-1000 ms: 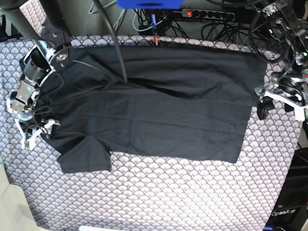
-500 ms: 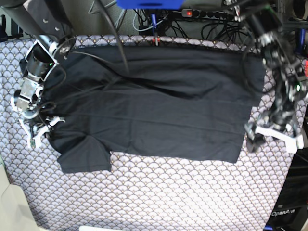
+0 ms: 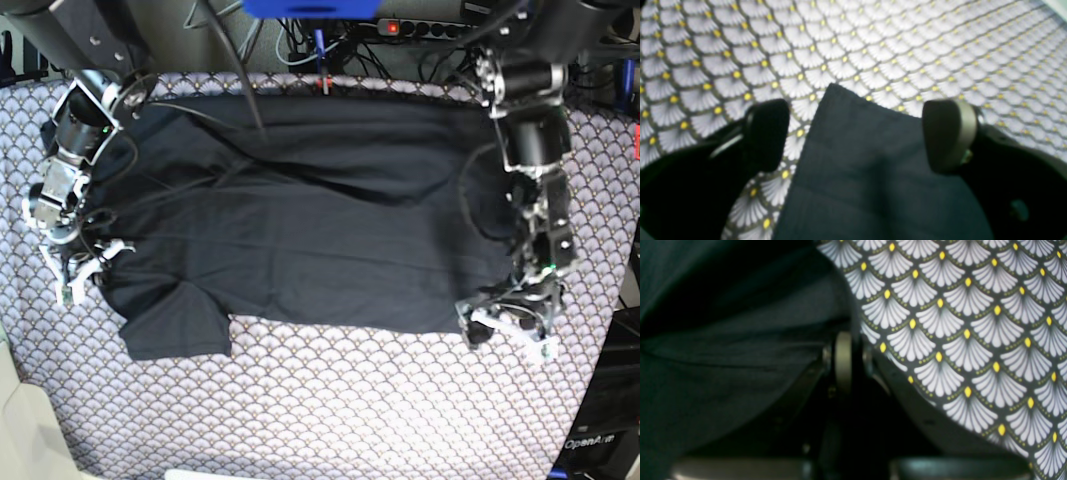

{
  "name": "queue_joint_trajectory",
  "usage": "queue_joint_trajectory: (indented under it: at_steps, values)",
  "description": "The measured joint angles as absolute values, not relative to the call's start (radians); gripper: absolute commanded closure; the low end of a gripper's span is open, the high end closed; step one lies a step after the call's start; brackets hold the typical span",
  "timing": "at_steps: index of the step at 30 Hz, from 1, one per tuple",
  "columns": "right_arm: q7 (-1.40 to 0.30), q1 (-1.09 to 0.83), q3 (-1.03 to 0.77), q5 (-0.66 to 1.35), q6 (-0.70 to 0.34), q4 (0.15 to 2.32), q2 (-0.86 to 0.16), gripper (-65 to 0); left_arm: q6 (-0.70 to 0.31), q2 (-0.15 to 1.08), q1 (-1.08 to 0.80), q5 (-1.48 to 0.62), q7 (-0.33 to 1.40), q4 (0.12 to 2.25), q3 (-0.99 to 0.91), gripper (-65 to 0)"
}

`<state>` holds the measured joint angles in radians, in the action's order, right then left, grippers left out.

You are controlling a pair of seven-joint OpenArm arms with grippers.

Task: Fold the T-shirt properly
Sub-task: 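Grasp the hem corners with the left and right grippers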

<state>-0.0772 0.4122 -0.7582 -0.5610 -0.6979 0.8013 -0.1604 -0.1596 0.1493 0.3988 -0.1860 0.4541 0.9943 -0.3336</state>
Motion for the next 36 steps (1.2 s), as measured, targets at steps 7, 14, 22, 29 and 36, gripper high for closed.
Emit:
queue_joint_trajectory:
  at_steps: [7,14,22,29,36]
  values:
    - [-0.073,0.404,-0.757,-0.561,-0.698,0.802,-0.164,0.0,-0.154,0.158,0.511,-0.161,0.289,0.689,-0.332,-61.9]
    - [-0.063,0.395,-0.755,-0.557,-0.698,0.808,-0.166,0.0,-0.155,0.167,0.624,-0.155,0.105,0.399,-0.308,-61.9]
    - [-0.066,0.392,-0.724,-0.558,-0.698,0.81,-0.172,0.0,-0.148,0.157,0.638,-0.156,-0.017,0.316,-0.127,-59.6]
    - [-0.067,0.393,-0.722,-0.561,-0.695,0.81,-0.171,0.0,-0.143,0.142,0.603,-0.161,-0.054,0.33,-0.105,-13.1]
    - [-0.066,0.392,-0.722,-0.561,-0.695,0.812,-0.171,0.0,-0.15,0.153,0.598,-0.177,-0.02,0.338,-0.112,0.0]
